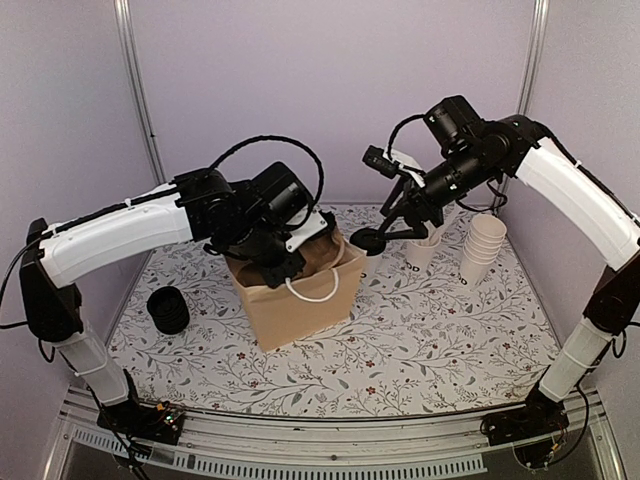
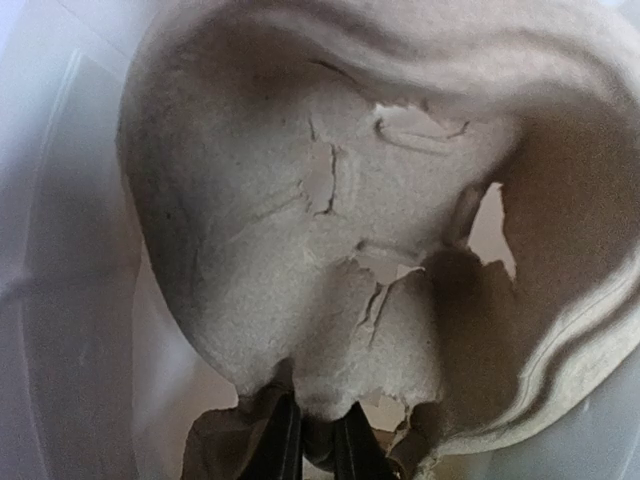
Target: Pack the takeout coffee
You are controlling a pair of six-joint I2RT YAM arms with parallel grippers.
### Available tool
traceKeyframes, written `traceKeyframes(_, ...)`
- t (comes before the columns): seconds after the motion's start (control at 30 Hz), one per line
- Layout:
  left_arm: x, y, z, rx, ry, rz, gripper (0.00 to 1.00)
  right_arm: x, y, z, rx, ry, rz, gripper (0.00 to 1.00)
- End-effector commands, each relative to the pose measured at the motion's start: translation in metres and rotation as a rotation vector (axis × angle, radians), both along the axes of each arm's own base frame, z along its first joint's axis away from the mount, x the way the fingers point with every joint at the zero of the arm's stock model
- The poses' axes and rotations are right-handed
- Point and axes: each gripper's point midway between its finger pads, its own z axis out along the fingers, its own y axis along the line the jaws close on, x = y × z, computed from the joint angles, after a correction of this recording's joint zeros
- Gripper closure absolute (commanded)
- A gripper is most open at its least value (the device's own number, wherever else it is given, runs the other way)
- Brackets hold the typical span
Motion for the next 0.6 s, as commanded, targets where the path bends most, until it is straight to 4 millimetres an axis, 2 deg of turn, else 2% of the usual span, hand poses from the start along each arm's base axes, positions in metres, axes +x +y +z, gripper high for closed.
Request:
traceKeyframes(0.0, -0.009, -0.003, 0.018, -0.073, -0.006, -0.017, 0.91, 0.009, 0.013, -0.006, 0.024, 0.048, -0.006, 0.26)
traceKeyframes(0.1, -0.011, -0.006, 0.024, -0.106, -0.004, -0.030, 0.90, 0.015, 0.023, -0.010, 0.026, 0.066, -0.002, 0.30)
traceKeyframes(0.27, -0.012, -0.007, 0.020, -0.096, 0.004, -0.031, 0.90, 0.017, 0.039, -0.021, 0.003, 0.074, 0.012, 0.35)
traceKeyframes(0.47, -0.011, -0.006, 0.019, -0.091, 0.007, -0.025, 0.90, 0.007, 0.050, -0.036, -0.019, 0.114, 0.052, 0.37)
traceKeyframes(0.57, -0.011, -0.005, 0.020, -0.090, 0.007, -0.022, 0.90, 0.006, 0.050, -0.034, -0.015, 0.115, 0.053, 0.37)
